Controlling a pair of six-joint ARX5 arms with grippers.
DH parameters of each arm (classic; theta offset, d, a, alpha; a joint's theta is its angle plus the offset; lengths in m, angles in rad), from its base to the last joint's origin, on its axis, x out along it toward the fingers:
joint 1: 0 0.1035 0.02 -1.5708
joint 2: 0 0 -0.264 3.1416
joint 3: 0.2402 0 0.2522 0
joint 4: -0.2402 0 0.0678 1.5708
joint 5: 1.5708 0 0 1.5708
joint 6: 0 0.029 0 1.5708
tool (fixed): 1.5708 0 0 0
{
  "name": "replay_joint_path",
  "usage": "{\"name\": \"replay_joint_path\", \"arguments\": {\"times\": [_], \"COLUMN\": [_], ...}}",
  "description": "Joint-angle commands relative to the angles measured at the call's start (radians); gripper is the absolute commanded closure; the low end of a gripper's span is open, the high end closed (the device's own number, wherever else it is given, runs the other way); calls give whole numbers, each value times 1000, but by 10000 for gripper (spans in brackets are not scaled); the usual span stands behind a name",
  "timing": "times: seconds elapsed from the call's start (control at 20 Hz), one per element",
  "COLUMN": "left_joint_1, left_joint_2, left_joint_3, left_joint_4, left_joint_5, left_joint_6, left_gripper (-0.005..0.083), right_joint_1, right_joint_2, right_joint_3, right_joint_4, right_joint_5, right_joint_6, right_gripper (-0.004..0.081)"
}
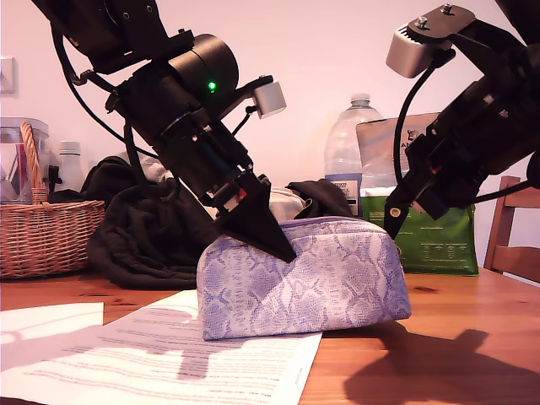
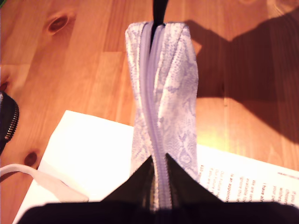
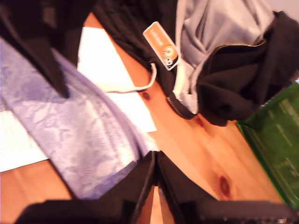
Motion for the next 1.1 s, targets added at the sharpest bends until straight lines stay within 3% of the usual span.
{"name": "replay_joint_path", "arguments": {"times": [0.0, 0.3, 0.45, 0.5, 0.6, 0.7, 0.8, 0.9, 1.05], "left_joint_1": [-4, -8, -8, -8, -8, -8, -8, -8, -8], "left_joint_2": [35, 35, 35, 35, 35, 35, 35, 35, 35], "left_joint_3": [-5, -5, -5, -5, -5, -5, -5, -5, -5], "left_joint_4": [-11, -10, -12, -12, -10, -10, -10, -10, -10], "left_joint_5": [-4, -3, -4, -3, -3, -4, -4, -4, -4], "left_joint_6": [6, 4, 4, 4, 7, 13, 13, 14, 21], "left_gripper": [794, 792, 791, 773, 659, 601, 605, 606, 606], "right_joint_1": [5, 34, 36, 25, 11, -1, -48, -121, -208], "right_joint_2": [-10, -10, -10, -10, -15, -17, -17, -15, -13], "right_joint_3": [47, 87, 87, 87, 100, 144, 204, 256, 284], "right_joint_4": [16, 14, -81, -132, -204, -273, -375, -496, -594], "right_joint_5": [5, -5, -1, 3, -14, -93, -203, -323, -418], "right_joint_6": [-4, -3, -18, -17, 27, 154, 251, 244, 163], "right_gripper": [782, 782, 782, 782, 731, 614, 582, 572, 507]}}
